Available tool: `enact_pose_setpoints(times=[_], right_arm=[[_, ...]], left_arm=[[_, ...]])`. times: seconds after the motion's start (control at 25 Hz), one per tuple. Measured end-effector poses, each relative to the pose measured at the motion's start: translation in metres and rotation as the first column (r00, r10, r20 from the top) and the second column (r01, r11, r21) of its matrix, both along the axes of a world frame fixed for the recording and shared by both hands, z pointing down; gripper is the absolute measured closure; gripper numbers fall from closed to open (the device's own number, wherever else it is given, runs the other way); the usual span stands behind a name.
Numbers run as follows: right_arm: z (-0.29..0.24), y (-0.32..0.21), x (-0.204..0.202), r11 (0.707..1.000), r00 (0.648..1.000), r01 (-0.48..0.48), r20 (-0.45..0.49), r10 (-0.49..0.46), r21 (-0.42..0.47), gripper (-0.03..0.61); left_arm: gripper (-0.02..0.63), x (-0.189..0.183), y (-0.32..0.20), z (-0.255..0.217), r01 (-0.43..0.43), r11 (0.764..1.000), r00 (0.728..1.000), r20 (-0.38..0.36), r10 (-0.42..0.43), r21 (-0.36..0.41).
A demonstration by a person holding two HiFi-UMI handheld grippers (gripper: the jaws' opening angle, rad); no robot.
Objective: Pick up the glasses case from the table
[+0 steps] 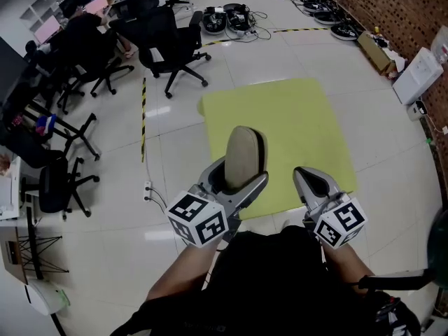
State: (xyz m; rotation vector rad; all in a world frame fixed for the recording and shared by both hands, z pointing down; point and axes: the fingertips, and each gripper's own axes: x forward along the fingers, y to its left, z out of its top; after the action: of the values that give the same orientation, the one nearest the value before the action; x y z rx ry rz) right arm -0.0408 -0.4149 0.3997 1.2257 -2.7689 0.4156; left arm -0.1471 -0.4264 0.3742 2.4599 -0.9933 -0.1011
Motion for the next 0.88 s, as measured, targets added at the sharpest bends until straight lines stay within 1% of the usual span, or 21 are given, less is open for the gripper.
enact_pose_setpoints(times=[0.2,0.36,0.68,0.88], right_arm=[[-0.011,-0.001,0.006,0.998,0.997,0.059,0.058,-0.058,-0.007,0.575],[-0.017,0.004,0.016,0.993,0.991,0.117,0.059,-0.118,0.017,0.577],[-0.019,0.016,0.064,0.984,0.982,0.178,0.062,-0.179,0.024,0.577],[-0.019,0.026,0.091,0.978,0.973,0.209,0.094,-0.209,0.014,0.578]], left_arm=[[0.229,0.014,0.004,-0.004,0.028,1.000,1.000,0.008,-0.028,-0.005],[0.229,0.027,0.008,-0.009,0.062,0.998,0.998,0.010,-0.062,-0.004],[0.229,0.077,0.028,-0.013,0.116,0.993,0.993,0.021,-0.116,0.006],[0.229,0.104,0.043,-0.014,0.150,0.989,0.988,0.031,-0.150,0.007]])
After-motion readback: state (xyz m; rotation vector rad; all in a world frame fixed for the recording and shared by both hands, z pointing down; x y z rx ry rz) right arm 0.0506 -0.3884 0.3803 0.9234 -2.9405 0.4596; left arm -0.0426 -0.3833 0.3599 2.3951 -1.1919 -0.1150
